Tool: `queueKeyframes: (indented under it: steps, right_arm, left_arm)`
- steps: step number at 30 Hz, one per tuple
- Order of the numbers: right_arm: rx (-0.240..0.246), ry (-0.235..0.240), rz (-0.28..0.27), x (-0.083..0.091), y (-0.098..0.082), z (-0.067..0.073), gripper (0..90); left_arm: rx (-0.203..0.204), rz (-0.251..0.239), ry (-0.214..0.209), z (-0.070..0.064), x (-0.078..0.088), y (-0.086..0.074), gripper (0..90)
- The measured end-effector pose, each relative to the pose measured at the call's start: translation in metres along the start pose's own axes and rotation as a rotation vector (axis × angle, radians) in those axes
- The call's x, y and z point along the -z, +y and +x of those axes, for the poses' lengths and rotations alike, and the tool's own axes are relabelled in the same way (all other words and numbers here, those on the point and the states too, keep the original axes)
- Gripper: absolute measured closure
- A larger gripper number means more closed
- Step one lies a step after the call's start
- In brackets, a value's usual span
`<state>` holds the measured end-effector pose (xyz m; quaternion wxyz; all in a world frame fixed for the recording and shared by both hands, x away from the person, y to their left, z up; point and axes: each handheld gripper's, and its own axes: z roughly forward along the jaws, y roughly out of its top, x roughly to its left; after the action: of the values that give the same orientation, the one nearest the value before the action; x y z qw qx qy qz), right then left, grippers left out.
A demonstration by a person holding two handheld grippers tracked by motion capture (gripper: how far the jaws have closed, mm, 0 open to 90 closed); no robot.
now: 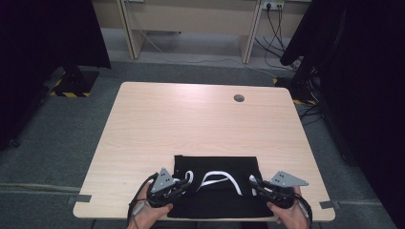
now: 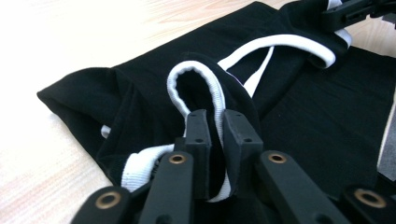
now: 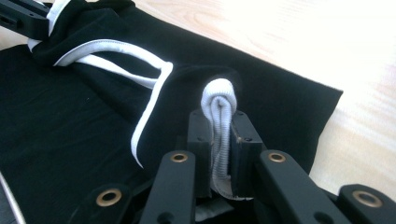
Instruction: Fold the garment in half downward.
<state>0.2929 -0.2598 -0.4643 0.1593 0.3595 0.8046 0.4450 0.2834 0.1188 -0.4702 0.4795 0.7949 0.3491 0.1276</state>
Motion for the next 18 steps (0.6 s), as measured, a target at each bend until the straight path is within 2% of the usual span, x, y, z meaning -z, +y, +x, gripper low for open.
queueKeyframes:
  steps: [2,3,4,8,12,14,18]
  right_arm:
    - [-0.013,0.007,0.007,0.002,0.0,0.0,74.2]
    - [-0.027,0.001,-0.007,0.004,0.0,-0.001,71.1]
    - [-0.031,0.0,-0.014,0.005,0.001,-0.001,68.5]
    - [-0.051,0.004,-0.018,0.011,0.01,-0.002,52.3]
    - [-0.038,0.01,-0.007,0.01,0.02,-0.001,51.2]
    - [-0.043,0.007,-0.005,0.008,0.023,-0.002,51.1]
    - [-0.025,0.009,-0.002,0.003,0.03,-0.003,63.2]
  left_arm:
    - [0.009,-0.005,-0.007,-0.001,0.001,0.001,67.7]
    - [0.009,-0.003,-0.008,-0.002,0.002,0.003,61.6]
    - [0.007,-0.004,-0.006,-0.003,0.002,0.005,59.2]
    - [0.008,-0.009,0.021,-0.007,0.002,0.014,37.3]
    - [0.014,0.005,0.048,-0.006,-0.003,0.024,27.2]
    - [0.017,0.013,0.052,-0.005,-0.008,0.028,25.5]
    - [0.018,0.03,0.047,0.001,-0.019,0.034,26.9]
